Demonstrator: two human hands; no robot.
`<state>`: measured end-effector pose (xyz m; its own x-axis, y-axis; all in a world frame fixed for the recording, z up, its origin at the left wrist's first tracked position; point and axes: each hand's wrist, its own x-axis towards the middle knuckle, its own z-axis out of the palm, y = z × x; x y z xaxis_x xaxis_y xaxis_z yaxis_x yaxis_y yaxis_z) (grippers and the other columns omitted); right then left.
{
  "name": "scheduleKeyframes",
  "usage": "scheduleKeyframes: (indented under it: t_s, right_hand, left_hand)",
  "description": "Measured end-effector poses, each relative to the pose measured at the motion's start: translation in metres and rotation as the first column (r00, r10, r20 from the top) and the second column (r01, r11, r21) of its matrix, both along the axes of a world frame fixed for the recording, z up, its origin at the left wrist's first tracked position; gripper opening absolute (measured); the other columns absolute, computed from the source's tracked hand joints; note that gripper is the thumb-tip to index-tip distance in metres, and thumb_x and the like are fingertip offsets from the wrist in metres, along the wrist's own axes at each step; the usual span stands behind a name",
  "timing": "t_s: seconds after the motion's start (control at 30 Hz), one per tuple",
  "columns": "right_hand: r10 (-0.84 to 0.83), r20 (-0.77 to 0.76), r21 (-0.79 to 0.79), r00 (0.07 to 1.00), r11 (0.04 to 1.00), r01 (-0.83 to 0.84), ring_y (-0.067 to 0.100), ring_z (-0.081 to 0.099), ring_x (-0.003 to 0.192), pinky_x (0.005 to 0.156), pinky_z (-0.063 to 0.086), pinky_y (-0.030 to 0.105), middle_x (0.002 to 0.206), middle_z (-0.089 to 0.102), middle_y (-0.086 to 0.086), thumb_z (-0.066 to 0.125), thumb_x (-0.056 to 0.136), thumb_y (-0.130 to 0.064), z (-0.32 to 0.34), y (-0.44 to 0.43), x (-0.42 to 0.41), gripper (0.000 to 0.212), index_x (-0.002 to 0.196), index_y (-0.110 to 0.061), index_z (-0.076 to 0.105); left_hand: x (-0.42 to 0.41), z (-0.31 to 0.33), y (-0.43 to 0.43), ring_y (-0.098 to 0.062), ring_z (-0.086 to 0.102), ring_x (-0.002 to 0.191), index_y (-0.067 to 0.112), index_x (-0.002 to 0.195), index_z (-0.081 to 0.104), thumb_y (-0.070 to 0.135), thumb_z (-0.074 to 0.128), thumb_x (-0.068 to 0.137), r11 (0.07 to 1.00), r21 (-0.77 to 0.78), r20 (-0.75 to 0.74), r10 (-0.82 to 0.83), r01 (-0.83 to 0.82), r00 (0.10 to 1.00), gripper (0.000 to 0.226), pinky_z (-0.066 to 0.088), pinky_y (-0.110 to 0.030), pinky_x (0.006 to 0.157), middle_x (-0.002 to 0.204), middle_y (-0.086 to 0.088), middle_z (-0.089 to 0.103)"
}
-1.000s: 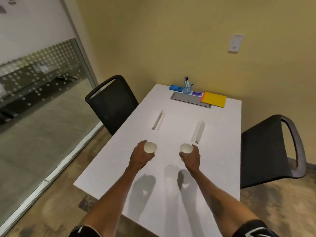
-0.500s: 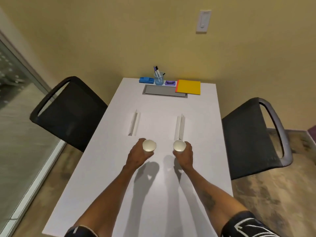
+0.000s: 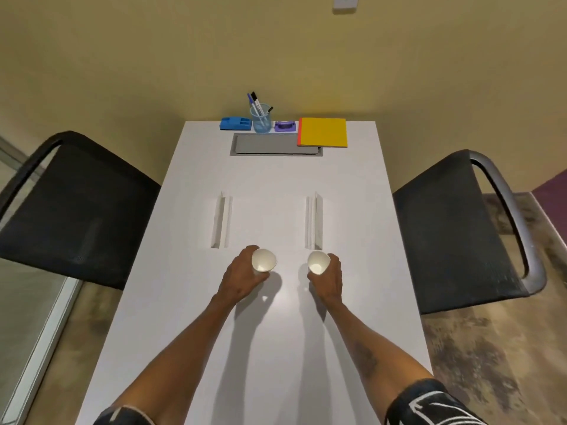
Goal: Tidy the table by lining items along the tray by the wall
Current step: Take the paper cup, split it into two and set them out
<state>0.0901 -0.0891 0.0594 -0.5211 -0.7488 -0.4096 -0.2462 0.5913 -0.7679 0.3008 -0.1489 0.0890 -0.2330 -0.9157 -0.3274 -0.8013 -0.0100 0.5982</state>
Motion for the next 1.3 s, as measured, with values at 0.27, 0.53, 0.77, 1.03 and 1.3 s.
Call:
scheduleKeyframes:
  t_s: [0.27,0.53,0.77,1.03,1.3]
  right_hand:
    - [-0.011,0.012,0.012,1.0,1.0,0.011,0.032,0.046,0.126,0.104,0.041,0.037,0.137,0.046,0.013,0.068,0.08,0.0,-0.019,-0.011,0.008,0.066,0.138,-0.005,0.04]
    - [-0.018,0.028,0.046,0.999,0.999,0.016,0.029,0.042,0.132,0.106,0.041,0.038,0.143,0.041,0.009,0.067,0.083,-0.005,-0.027,-0.005,0.012,0.074,0.147,-0.014,0.031]
    - [0.127,-0.089,0.121,0.988,0.986,-0.116,0.028,0.03,0.144,0.113,0.035,0.044,0.153,0.033,0.003,0.074,0.08,-0.024,-0.016,0.006,0.003,0.093,0.155,-0.025,0.018]
    - [0.228,-0.343,0.028,0.911,0.972,-0.233,0.023,0.034,0.141,0.114,0.035,0.04,0.147,0.042,0.003,0.065,0.088,-0.034,0.011,0.017,0.009,0.07,0.15,-0.021,0.034]
    - [0.239,-0.416,-0.126,0.878,0.941,-0.316,0.023,0.056,0.122,0.104,0.043,0.032,0.13,0.059,0.004,0.056,0.093,-0.014,0.024,0.009,0.058,0.037,0.13,-0.007,0.057]
  left_hand:
    - [0.007,-0.021,-0.017,-0.023,0.057,0.119,0.022,0.133,0.045,0.036,0.077,0.078,0.999,0.035,0.021,-0.013,0.012,1.0,0.065,0.047,-0.035,0.094,0.128,0.006,0.057]
    - [0.004,-0.029,-0.012,-0.024,0.058,0.118,0.022,0.134,0.044,0.035,0.076,0.078,0.999,0.052,0.005,-0.007,0.007,1.0,0.066,0.047,-0.036,0.095,0.129,0.006,0.058]
    - [0.003,-0.021,-0.002,-0.026,0.058,0.121,0.021,0.138,0.042,0.034,0.076,0.077,0.999,0.042,-0.021,0.009,-0.008,1.0,0.071,0.046,-0.035,0.096,0.132,0.002,0.059]
    - [0.013,-0.008,0.01,-0.026,0.054,0.124,0.02,0.138,0.042,0.032,0.073,0.08,1.0,0.004,-0.056,-0.011,0.012,0.998,0.067,0.046,-0.038,0.099,0.135,0.003,0.053]
    - [0.059,0.0,0.011,-0.025,0.053,0.127,0.021,0.14,0.041,0.031,0.072,0.081,0.997,0.019,-0.073,0.07,-0.069,0.995,0.067,0.044,-0.037,0.101,0.139,0.003,0.05]
